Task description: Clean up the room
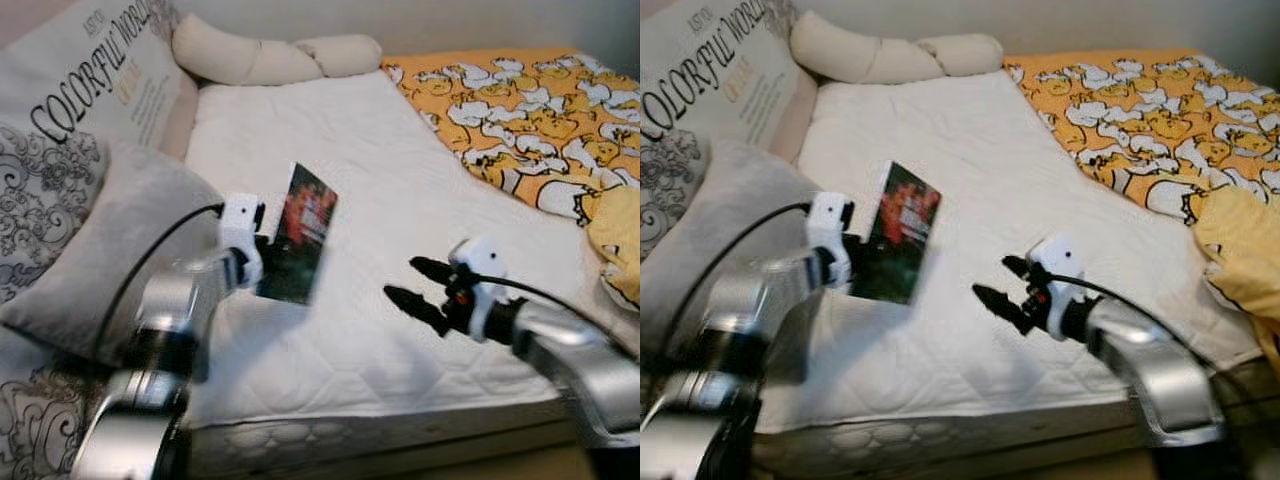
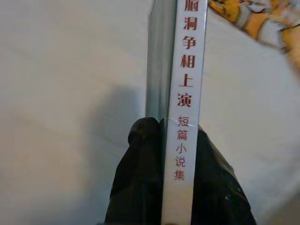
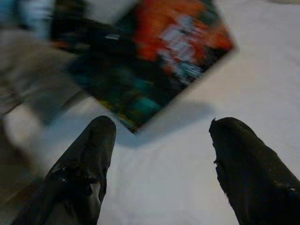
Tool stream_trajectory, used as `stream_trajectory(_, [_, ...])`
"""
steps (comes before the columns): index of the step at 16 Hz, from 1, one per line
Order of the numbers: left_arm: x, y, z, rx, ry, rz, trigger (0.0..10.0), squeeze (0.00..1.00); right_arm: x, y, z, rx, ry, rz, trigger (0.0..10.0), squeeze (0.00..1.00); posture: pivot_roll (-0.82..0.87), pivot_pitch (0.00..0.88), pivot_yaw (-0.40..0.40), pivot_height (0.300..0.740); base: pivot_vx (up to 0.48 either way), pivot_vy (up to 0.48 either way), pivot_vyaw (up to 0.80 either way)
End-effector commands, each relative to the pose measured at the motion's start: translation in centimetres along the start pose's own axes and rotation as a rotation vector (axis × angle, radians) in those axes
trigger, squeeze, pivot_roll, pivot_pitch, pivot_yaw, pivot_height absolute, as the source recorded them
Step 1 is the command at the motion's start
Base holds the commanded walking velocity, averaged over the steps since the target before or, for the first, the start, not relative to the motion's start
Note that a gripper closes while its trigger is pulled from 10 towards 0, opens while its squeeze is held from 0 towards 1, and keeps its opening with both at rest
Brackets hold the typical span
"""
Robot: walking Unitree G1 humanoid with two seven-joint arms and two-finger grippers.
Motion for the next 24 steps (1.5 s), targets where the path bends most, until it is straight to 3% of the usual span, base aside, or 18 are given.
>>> stream_trajectory(1, [0.5,0.3,0.2,-0.043,0.007,-0.076,10.0,0.0,0.6,-0.8,0.0,0.062,0.003,0.005,10.0,0.0,-0.12,0.0,0.055,0.74,0.0,0.0,0.0])
stream_trajectory(3, [-0.6,0.5,1.3,-0.075,-0.038,-0.226,10.0,0.0,0.5,-1.9,-0.8,0.148,-0.056,0.009,10.0,0.0,-0.15,0.0,0.054,0.74,0.0,0.0,0.0])
stream_trajectory(5, [-1.8,-0.3,2.2,-0.019,-0.044,-0.296,10.0,0.0,-0.3,-2.4,-1.5,0.163,-0.129,0.0,10.0,0.0,-0.18,0.0,0.046,0.74,0.0,0.0,0.0])
stream_trajectory(7, [-2.8,-0.7,2.6,0.015,-0.067,-0.32,10.0,0.0,-0.4,-2.7,-2.2,0.179,-0.158,0.019,10.0,0.0,-0.2,0.023,0.041,0.74,0.0,0.0,0.0])
stream_trajectory(9, [-4.2,-1.3,2.9,0.069,-0.096,-0.294,10.0,0.0,-0.8,-3.1,-3.2,0.175,-0.223,0.038,10.0,0.0,-0.24,0.057,0.03,0.74,0.0,0.0,0.0])
stream_trajectory(15, [-4.5,-2.4,3.0,0.152,-0.057,-0.252,10.0,0.0,-1.1,-3.8,-4.9,0.131,-0.292,0.057,10.0,0.0,-0.31,0.106,0.018,0.74,0.0,0.0,0.0])
stream_trajectory(16, [-4.5,-2.5,3.0,0.159,-0.058,-0.241,10.0,0.44,-1.3,-4.0,-5.2,0.129,-0.311,0.055,10.0,0.0,-0.31,0.109,0.019,0.74,0.0,0.0,0.0])
stream_trajectory(17, [-4.5,-2.8,2.9,0.17,-0.058,-0.217,10.0,1.0,-1.5,-4.2,-5.4,0.117,-0.329,0.054,10.0,0.0,-0.32,0.115,0.023,0.74,0.0,0.0,0.0])
stream_trajectory(21, [-3.9,-3.9,2.4,0.225,-0.055,-0.156,10.0,1.0,-1.8,-4.6,-5.5,0.099,-0.339,0.054,10.0,0.0,-0.32,0.121,0.041,0.74,0.0,0.0,0.0])
stream_trajectory(24, [-3.9,-5.2,1.7,0.289,-0.054,-0.1,10.0,1.0,-1.7,-4.0,-5.3,0.054,-0.328,0.042,10.0,0.0,-0.32,0.115,0.049,0.74,0.0,0.0,0.0])
Point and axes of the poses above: a point about 5 cm out from each wrist's last joint towards the gripper, its own z axis pointing out of the wrist towards the gripper, its own x axis along the axis of the wrist's last joint, y = z × x, the point moved 2 cm from there along z, pointing out of the wrist towards the gripper, and after that the axes turned 2 degrees about -z, right-handed, at the moved point
